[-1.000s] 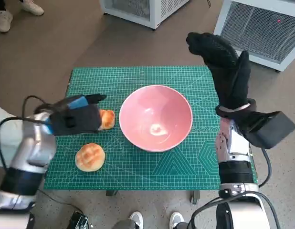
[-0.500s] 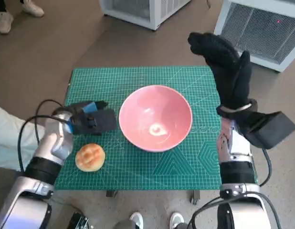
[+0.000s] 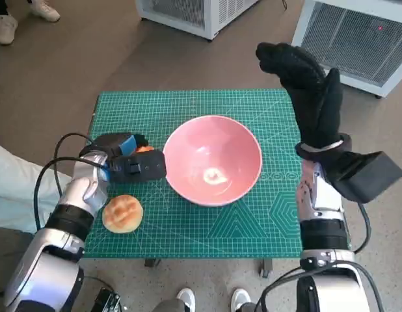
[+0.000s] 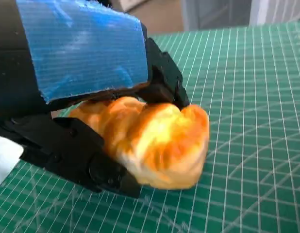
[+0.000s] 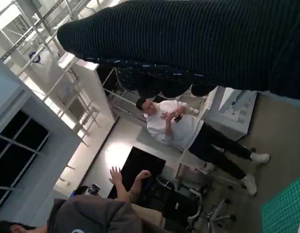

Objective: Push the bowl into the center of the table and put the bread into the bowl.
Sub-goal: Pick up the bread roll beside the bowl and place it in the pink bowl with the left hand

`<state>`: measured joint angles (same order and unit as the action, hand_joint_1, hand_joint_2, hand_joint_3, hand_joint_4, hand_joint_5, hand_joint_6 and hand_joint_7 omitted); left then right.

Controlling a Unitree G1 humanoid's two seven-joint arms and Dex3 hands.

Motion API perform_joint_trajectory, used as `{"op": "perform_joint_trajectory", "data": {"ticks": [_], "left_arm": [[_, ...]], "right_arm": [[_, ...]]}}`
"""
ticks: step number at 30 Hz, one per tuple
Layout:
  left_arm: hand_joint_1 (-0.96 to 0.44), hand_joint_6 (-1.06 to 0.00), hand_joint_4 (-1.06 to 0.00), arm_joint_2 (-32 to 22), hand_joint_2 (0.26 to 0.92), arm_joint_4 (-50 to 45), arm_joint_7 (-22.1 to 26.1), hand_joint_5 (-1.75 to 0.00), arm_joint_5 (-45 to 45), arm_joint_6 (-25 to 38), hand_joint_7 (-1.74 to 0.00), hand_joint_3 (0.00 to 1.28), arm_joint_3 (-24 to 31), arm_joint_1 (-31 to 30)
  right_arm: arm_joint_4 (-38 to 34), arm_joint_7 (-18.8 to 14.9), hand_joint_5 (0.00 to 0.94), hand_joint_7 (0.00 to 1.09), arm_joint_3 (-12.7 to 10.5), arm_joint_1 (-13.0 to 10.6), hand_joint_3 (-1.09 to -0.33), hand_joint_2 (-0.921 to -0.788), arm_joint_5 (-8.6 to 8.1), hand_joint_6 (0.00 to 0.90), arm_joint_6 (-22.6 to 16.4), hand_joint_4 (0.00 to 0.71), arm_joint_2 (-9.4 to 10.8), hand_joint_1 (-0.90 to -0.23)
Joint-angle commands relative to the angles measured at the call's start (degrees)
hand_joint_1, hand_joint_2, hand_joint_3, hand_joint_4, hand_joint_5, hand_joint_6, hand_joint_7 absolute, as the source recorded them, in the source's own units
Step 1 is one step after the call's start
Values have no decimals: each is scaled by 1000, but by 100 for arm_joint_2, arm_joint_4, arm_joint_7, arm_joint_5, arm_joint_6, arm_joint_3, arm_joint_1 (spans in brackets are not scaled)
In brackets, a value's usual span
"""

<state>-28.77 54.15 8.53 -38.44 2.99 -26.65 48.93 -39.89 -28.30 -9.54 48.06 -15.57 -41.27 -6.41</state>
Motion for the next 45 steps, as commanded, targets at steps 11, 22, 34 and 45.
{"op": "perform_joint_trajectory", "data": {"ticks": [11,22,34,45], "left_arm": [[2,-612,-671,-455,920,-1155,236,-1176,316,-339,-1191,81,501,-79],[2,-607,-677,-676,920,-3376,484,-1159,569,130,-1207,80,1291,-403],[2,-624,-723,-334,920,-5051,257,-1106,572,53,-1190,53,1590,-538],[2,-644,-778,143,918,-5009,374,-1041,445,-528,-1176,24,1086,-321]], "right_arm": [[-49,-30,2,549,-9,-155,-734,-921,-14,44,19,225,-32,-766],[-67,-59,2,545,-9,-141,-744,-921,-41,42,10,226,-13,-756],[-32,-100,2,543,-2,-179,-753,-921,-76,40,-5,226,-5,-749],[-48,-176,1,543,-24,-191,-756,-921,-161,40,40,226,-3,-754]]}}
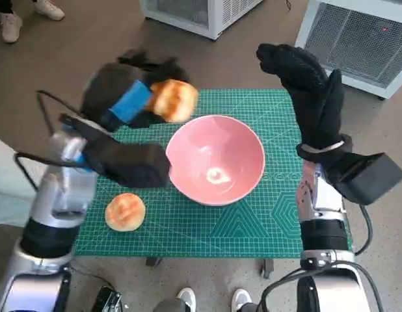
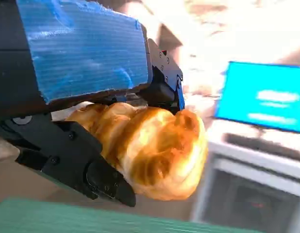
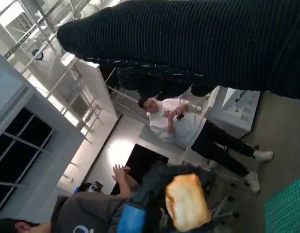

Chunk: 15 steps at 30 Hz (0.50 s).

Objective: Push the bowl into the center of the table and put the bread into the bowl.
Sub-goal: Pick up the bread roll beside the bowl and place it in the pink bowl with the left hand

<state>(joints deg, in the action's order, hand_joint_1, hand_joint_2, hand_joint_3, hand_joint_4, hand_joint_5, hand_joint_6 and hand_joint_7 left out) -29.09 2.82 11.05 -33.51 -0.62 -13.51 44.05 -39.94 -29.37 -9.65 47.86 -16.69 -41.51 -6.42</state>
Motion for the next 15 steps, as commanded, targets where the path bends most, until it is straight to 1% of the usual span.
{"op": "perform_joint_trajectory", "data": {"ticks": [1,8,12,15], "left_arm": [[2,-644,-780,229,918,184,176,-1041,-60,-183,-1174,24,-294,204],[2,-630,-778,526,920,665,347,-1075,-118,-376,-1157,28,-639,345],[2,-621,-767,656,920,1078,311,-1094,-345,-479,-1159,36,-903,460],[1,-612,-755,772,920,1554,191,-1115,-441,-654,-1160,45,-1044,575]], "right_arm": [[-28,-72,1,543,-12,-178,-756,-921,-60,40,77,226,0,-754],[56,-57,2,543,7,-230,-754,-921,-81,40,119,228,8,-756],[115,-54,3,542,9,-278,-751,-921,-112,42,165,230,1,-756],[177,-42,3,541,10,-316,-749,-921,-120,43,189,232,-3,-756]]}}
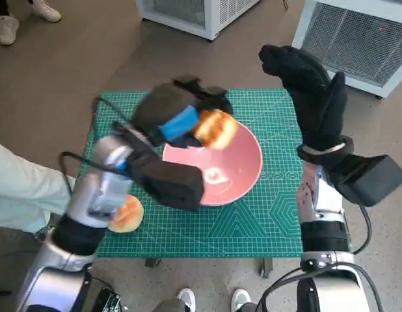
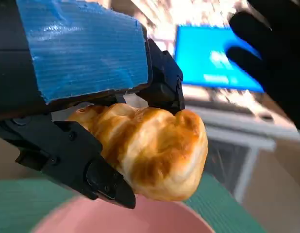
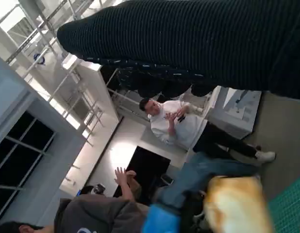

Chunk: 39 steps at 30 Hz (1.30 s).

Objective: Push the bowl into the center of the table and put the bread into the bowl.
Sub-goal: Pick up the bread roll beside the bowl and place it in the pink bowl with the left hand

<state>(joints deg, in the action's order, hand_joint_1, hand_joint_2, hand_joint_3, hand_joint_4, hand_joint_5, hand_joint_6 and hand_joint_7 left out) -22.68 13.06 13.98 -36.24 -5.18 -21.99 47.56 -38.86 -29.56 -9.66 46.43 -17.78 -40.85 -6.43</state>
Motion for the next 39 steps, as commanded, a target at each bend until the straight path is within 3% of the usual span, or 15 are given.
{"op": "perform_joint_trajectory", "data": {"ticks": [1,13,18,19,20,22,25,32,39], "left_arm": [[1,-612,-752,165,920,680,-138,-1118,-190,-256,-1161,46,-233,263],[1,-602,-721,475,920,2069,-457,-1148,-327,-582,-1175,64,-483,534],[1,-520,-665,484,921,1956,-187,-1238,-202,-418,-1221,127,-415,418],[-1,-468,-572,481,904,1897,-94,-965,-153,-363,-989,119,-388,381],[-2,-468,-559,478,903,1788,66,-827,-56,-259,-868,108,-335,324],[-39,-429,-436,464,886,1584,344,-357,107,-70,-450,54,-251,235],[-173,-354,-262,414,851,1247,694,-94,281,163,-173,17,-159,119],[-357,-324,-191,37,829,17,1141,-7,380,439,-60,3,91,-332],[-386,-326,-187,-459,814,-1155,1472,-1,725,436,-40,0,613,-882]], "right_arm": [[87,-19,3,541,10,-183,-749,-921,-14,44,133,232,-3,-755],[181,25,3,535,7,-266,-747,-921,11,48,129,234,11,-752],[165,15,3,532,-17,-268,-746,-921,-6,51,134,234,-14,-742],[164,14,3,531,-20,-267,-745,-921,-10,52,137,235,-16,-740],[160,14,4,531,-24,-267,-745,-921,-12,52,140,235,-17,-739],[153,19,4,528,-28,-268,-742,-921,-10,55,141,237,-16,-737],[163,39,4,524,-24,-274,-740,-921,10,58,138,238,-3,-735],[246,91,3,516,12,-305,-741,-921,40,61,160,237,46,-740],[267,88,2,512,26,-304,-742,-921,24,62,178,237,48,-745]]}}
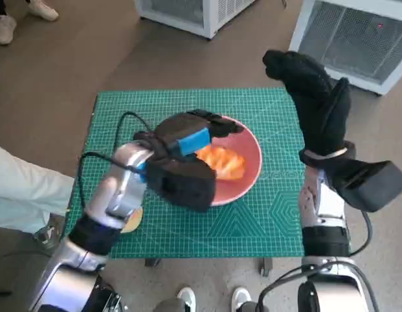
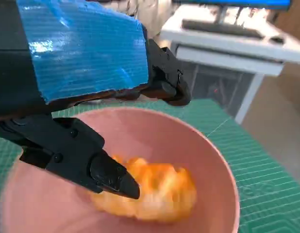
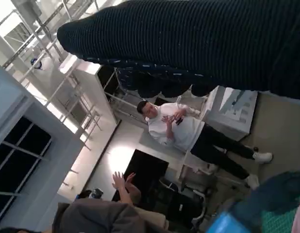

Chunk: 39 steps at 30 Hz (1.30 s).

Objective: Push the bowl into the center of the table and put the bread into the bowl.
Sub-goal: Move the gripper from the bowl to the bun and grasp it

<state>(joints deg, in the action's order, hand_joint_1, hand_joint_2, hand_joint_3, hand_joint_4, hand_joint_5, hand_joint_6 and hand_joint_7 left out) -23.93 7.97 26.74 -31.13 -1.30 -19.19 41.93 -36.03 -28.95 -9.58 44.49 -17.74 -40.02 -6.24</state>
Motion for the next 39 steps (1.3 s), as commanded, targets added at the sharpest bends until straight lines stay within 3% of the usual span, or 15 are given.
{"op": "perform_joint_trajectory", "data": {"ticks": [1,24,31,39], "left_arm": [[-382,-326,-187,-389,806,-769,233,-1,249,64,-38,0,395,-375],[-228,-303,-134,-2184,691,-3645,1515,0,1283,1361,-3,0,2713,-2220],[-122,-288,-115,-2607,690,-4266,2012,0,1489,1936,0,0,3101,-2666],[-102,-279,-101,-2856,688,-4489,2176,0,1729,1914,0,0,3370,-3123]], "right_arm": [[-19,27,2,512,18,-108,-742,-921,18,62,96,236,28,-745],[-47,66,0,508,83,-50,-747,-921,43,62,118,232,74,-729],[-73,69,0,510,97,-11,-750,-921,54,60,133,230,74,-722],[-80,79,0,515,121,17,-755,-921,83,55,133,227,75,-722]]}}
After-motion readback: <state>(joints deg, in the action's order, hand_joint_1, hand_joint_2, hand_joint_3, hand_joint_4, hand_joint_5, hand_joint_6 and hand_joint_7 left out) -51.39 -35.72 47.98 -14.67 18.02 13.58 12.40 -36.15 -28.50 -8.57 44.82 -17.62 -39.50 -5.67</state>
